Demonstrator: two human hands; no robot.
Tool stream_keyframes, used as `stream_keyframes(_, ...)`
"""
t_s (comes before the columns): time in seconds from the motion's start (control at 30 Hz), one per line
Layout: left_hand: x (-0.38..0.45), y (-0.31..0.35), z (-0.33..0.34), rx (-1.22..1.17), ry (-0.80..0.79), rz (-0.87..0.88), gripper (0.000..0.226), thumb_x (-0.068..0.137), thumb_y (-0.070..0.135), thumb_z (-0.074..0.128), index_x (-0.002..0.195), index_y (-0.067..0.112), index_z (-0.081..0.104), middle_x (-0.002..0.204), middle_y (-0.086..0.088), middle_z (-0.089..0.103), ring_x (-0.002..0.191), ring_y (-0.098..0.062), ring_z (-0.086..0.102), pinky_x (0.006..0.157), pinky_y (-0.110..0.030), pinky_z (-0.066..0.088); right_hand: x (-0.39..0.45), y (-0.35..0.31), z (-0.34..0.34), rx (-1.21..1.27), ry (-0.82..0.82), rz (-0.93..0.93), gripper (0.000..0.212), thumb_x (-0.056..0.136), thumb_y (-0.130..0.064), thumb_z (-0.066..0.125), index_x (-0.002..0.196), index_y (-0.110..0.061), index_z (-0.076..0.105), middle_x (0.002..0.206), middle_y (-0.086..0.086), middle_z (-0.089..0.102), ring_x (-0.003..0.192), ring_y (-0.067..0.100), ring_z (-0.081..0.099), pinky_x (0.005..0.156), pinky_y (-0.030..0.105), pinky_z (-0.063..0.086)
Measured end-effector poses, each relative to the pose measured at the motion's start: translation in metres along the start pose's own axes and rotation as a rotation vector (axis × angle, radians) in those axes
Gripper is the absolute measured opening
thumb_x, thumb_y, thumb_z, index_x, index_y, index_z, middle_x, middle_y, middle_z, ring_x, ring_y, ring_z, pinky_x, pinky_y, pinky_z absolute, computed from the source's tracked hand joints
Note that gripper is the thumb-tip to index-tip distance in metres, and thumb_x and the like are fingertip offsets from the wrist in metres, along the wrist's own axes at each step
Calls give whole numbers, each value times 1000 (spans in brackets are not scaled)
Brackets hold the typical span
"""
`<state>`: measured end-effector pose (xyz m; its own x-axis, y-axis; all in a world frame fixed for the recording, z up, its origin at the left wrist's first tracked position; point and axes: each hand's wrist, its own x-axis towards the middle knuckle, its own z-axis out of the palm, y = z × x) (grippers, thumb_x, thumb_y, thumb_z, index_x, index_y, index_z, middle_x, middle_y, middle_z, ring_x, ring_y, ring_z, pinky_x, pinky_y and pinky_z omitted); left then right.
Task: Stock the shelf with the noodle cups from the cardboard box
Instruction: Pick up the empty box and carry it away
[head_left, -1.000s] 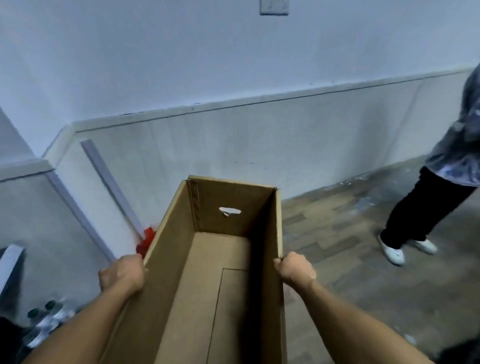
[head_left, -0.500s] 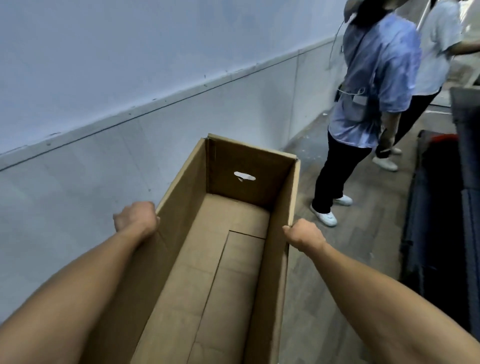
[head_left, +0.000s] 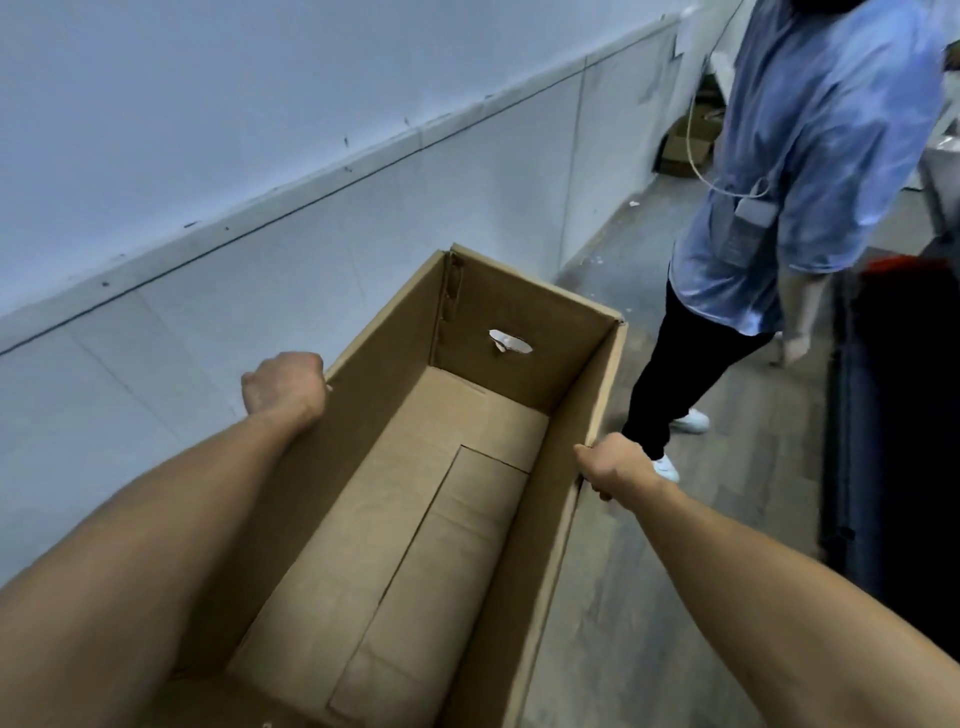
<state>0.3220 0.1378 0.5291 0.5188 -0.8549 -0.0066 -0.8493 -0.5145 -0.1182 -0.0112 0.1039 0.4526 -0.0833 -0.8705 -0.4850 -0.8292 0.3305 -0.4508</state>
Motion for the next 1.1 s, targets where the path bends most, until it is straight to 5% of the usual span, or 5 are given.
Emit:
stream_keyframes(0.37,260,97,61,-25,-93,172,18,96,29,53,100,13,61,101,-8,61,93,-26,58,68,-30,41,219,-92,3,16,-29,89,37,95,-34,43,67,-13,55,68,4,61,64,22,62,66,33,52)
stream_keyframes(0.6,388,165,170,-68,-165,245,15,96,24,49,97,12,58,100,-11,60,90,-29,58,74,-34,50,381,-96,49,51,-116,153,33,94,-19,47,62,-12,49,55,5,52,45,16,49,41,20,36)
stream_keyframes(0.77,448,211,266,-86,-229,218,16,94,24,54,100,10,61,105,-17,60,97,-36,58,74,-35,43,487,-82,106,-73,-175,216,33,95,-19,41,65,-11,53,54,2,52,51,15,53,52,21,44)
stream_keyframes(0.9,474,231,336,-98,-240,190,14,96,19,54,100,8,62,83,-7,50,72,-21,47,67,-34,36,550,-61,164,-97,-225,283,25,92,-25,41,77,-11,57,72,8,64,88,29,66,71,30,49)
stream_keyframes(1.1,513,252,429,-118,-264,145,15,96,19,54,101,7,62,82,-7,52,73,-21,49,68,-33,39,614,-44,232,-73,-160,415,38,93,-43,42,91,-10,61,71,8,66,79,25,65,82,37,54)
